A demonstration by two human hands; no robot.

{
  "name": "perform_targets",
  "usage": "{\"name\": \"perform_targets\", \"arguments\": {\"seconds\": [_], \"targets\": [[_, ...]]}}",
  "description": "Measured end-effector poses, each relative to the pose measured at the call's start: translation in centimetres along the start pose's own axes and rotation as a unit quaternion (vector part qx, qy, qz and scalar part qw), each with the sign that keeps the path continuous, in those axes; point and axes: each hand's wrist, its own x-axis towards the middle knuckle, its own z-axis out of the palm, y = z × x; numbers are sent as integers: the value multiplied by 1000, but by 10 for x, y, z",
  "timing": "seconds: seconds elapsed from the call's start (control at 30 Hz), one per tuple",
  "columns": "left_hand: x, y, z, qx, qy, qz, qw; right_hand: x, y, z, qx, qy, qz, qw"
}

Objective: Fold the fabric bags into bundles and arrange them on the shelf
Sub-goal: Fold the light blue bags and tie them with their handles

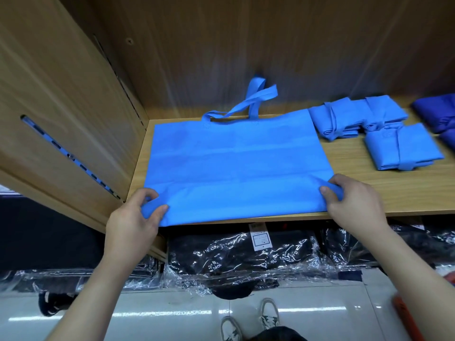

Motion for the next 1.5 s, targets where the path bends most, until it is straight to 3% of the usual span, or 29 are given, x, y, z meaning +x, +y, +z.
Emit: {"name": "perform_targets", "arguments": {"seconds": [0.17, 0.47, 0.57, 0.67, 0.77, 0.9, 1.0, 1.1, 1.23, 1.33, 1.43, 1.5], "targets": [[0, -12, 13, 55, 23, 131, 990, -1, -6, 2, -55, 15, -40, 998], [8, -28, 3, 161, -24, 204, 965, -2, -2, 0, -20, 20, -53, 998], [7, -28, -7, 268, -69, 278, 920, -2, 0, 0, -104, 57, -187, 975], [10, -30, -10, 316, -132, 308, 888, 0, 9, 3, -153, -51, -317, 935], [12, -40, -10, 288, -117, 324, 893, 1, 26, -7, -83, -154, -316, 933], [7, -45, -18, 249, -126, 343, 897, -4, 41, -20, -121, -205, -339, 910], [2, -46, -29, 174, -149, 322, 919, -6, 55, -23, -55, -190, -341, 919], [2, -50, -38, 45, -163, 247, 954, -6, 56, -42, 58, -212, -235, 947], [-3, -45, -38, -70, -160, 152, 973, 3, 47, -53, 192, -275, -123, 934], [-3, -35, -34, -202, -133, 21, 970, 9, 47, -52, 281, -258, -87, 920], [1, -19, -25, -266, -80, -38, 960, 6, 34, -43, 355, -248, -13, 901], [4, -10, -15, -277, -59, -67, 957, 7, 32, -31, 353, -202, 29, 913]]}}
